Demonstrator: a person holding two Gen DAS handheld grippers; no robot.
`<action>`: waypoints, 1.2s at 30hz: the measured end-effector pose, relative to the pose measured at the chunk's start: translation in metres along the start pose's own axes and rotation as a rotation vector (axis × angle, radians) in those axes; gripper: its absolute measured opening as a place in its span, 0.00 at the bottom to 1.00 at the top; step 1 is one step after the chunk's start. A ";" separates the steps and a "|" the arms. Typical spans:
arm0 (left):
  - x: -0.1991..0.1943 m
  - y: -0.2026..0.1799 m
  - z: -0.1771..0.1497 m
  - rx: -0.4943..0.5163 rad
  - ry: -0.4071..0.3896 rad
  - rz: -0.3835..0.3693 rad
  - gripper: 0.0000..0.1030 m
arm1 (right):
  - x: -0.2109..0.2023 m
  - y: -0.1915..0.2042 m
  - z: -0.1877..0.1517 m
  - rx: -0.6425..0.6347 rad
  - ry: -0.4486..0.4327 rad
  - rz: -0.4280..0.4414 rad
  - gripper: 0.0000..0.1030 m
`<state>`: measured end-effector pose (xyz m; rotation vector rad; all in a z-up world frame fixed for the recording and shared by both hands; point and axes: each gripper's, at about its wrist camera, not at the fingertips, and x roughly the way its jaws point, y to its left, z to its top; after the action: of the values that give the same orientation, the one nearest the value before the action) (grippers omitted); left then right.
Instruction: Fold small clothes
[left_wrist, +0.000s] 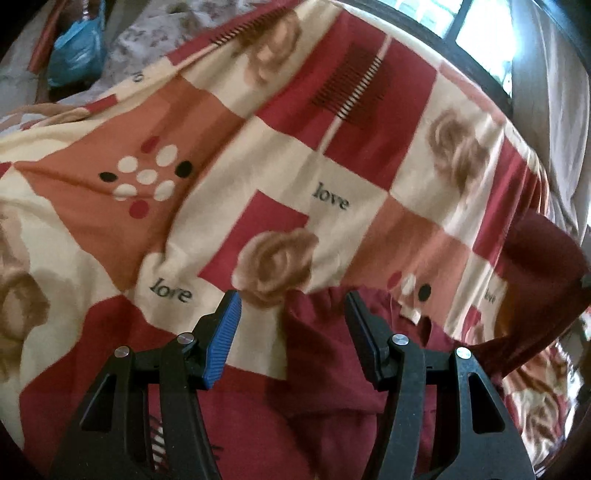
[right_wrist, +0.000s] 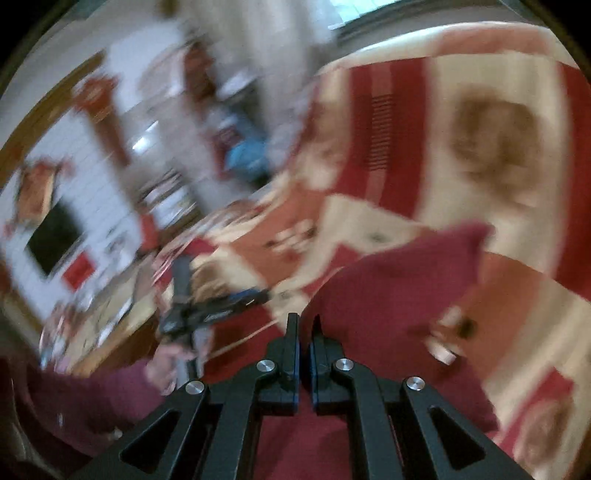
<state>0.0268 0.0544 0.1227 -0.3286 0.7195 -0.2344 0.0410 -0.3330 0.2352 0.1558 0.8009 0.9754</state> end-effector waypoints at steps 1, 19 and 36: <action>0.000 0.003 0.001 -0.015 -0.003 -0.001 0.55 | 0.019 0.006 0.001 -0.018 0.022 0.012 0.03; 0.040 -0.017 -0.017 0.064 0.110 0.005 0.58 | -0.005 -0.064 -0.107 0.184 0.083 -0.564 0.47; 0.076 -0.036 -0.054 0.157 0.287 0.077 0.58 | -0.019 -0.070 -0.205 0.283 0.235 -0.763 0.05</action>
<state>0.0419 -0.0148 0.0526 -0.1173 0.9890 -0.2667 -0.0541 -0.4342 0.0678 -0.0290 1.1001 0.1562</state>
